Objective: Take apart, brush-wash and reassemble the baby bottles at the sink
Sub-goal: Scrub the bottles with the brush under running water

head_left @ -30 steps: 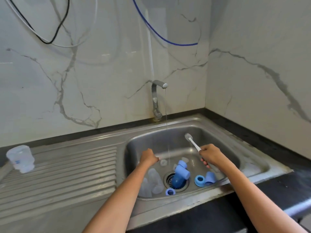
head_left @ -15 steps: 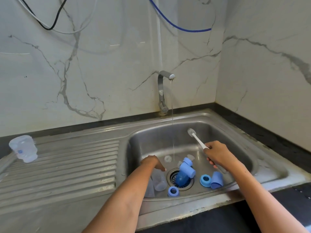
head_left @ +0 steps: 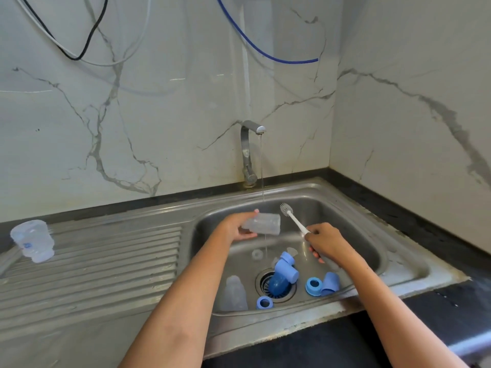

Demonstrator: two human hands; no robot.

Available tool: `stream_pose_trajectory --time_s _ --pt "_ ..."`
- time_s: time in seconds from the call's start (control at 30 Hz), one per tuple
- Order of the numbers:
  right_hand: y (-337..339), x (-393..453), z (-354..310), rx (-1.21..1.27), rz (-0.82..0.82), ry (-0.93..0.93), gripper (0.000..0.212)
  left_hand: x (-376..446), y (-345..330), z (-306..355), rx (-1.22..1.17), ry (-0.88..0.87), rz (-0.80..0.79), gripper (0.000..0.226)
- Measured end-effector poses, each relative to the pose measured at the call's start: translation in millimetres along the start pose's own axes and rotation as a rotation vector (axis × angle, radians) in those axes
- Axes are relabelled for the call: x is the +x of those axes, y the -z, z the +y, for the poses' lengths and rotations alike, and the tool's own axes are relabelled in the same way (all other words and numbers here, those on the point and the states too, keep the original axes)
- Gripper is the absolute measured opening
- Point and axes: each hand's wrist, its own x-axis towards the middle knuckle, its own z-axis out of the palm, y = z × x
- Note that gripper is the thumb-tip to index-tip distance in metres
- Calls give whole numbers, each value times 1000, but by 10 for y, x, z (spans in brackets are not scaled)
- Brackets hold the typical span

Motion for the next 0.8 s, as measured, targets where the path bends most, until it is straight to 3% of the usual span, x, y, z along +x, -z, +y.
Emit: stream_pose_trajectory --time_s 0.17,0.3,0.6,0.8 --pt "2 -61 -58 199 26 -15 27 -115 -41 -53 -639 71 -40 65" --pt "5 -84 -97 299 29 49 31 -131 -235 -142 -957 119 -71 59" --pt "32 -112 -123 265 14 216 36 -3 -524 -177 -1143 26 -147 52" --pt "72 -145 -82 178 -6 283 41 268 -501 -146 -1029 -75 -92 56"
